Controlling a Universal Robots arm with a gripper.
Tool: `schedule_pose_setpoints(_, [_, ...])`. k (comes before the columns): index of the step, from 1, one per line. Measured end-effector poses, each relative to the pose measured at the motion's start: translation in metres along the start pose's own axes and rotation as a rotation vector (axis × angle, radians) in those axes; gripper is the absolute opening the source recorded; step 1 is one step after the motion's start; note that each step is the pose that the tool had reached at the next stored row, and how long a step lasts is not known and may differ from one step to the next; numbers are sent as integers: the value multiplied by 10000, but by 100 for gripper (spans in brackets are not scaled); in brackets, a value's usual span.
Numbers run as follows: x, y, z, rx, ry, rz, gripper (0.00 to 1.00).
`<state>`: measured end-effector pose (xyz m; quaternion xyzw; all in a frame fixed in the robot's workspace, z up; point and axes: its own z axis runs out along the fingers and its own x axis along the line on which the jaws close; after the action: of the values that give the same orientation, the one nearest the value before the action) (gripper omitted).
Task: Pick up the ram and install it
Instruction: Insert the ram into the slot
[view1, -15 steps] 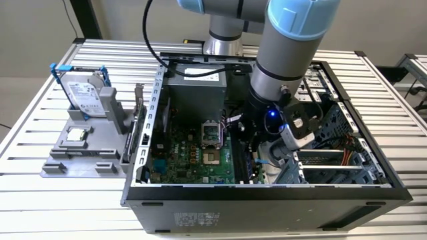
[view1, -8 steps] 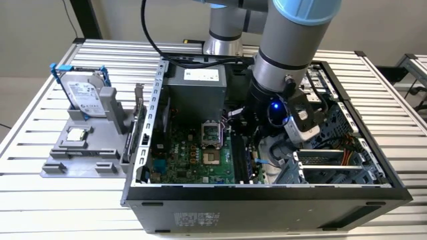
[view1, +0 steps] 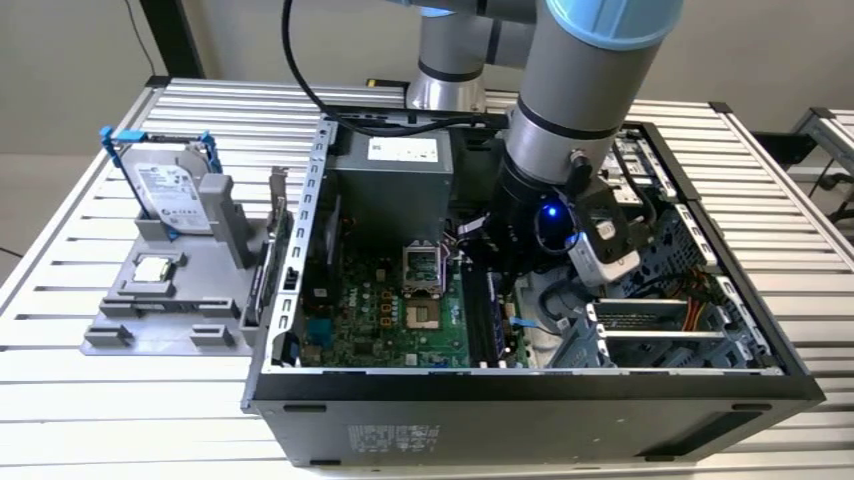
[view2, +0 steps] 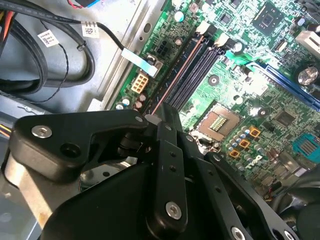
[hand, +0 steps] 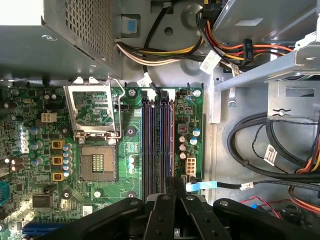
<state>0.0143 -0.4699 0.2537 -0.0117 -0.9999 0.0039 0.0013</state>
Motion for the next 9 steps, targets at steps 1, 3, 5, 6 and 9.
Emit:
schedule_pose_setpoints(1, [0,0,0,-1,0,0,0])
schedule_pose_setpoints(3, [0,0,-1,0,0,0,0])
schedule_pose_setpoints(5, [0,0,-3,-2,0,0,0])
schedule_pose_setpoints(6, [0,0,-3,-2,0,0,0])
schedule_pose_setpoints(9, [0,0,-5,-2,0,0,0])
